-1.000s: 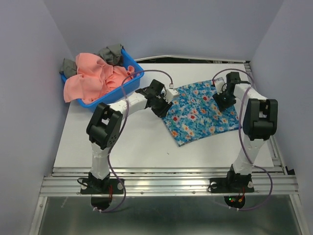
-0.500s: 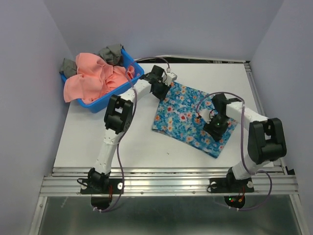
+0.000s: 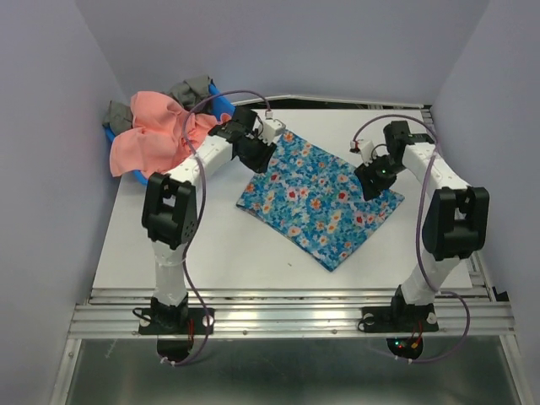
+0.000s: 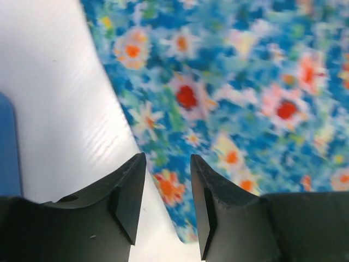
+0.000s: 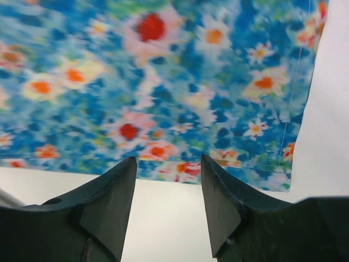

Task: Fold and stack the skirts
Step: Flatten the skirt out

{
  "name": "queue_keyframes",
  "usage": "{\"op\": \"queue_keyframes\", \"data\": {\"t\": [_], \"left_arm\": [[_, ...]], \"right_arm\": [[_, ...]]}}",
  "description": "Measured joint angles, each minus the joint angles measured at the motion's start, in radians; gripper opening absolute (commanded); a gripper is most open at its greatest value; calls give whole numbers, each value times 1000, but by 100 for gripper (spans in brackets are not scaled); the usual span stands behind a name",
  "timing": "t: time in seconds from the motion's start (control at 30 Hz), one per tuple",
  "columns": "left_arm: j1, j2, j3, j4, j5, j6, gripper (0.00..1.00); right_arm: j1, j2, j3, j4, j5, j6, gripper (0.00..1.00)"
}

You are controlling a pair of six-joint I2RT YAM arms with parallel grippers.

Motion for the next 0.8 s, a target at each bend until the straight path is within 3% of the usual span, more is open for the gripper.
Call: {"op": "queue_keyframes", "data": {"t": [0.17,0.4,0.63,0.8], "left_arm": [[-79,-226,-267,56,53,-5,45],[-150,-157,-398,60,75,-14,42],[-132,60,-144,27,47,23,42],[-131,241,150,-5,21,79,41]], "right_arm": [[-59,169,-8,77,82,-3,53],[-52,148,-157,123,131,-62,51],[28,-45,-419,43,153,-139,51],[203,-131,-479,-82,104,-146,55]]}}
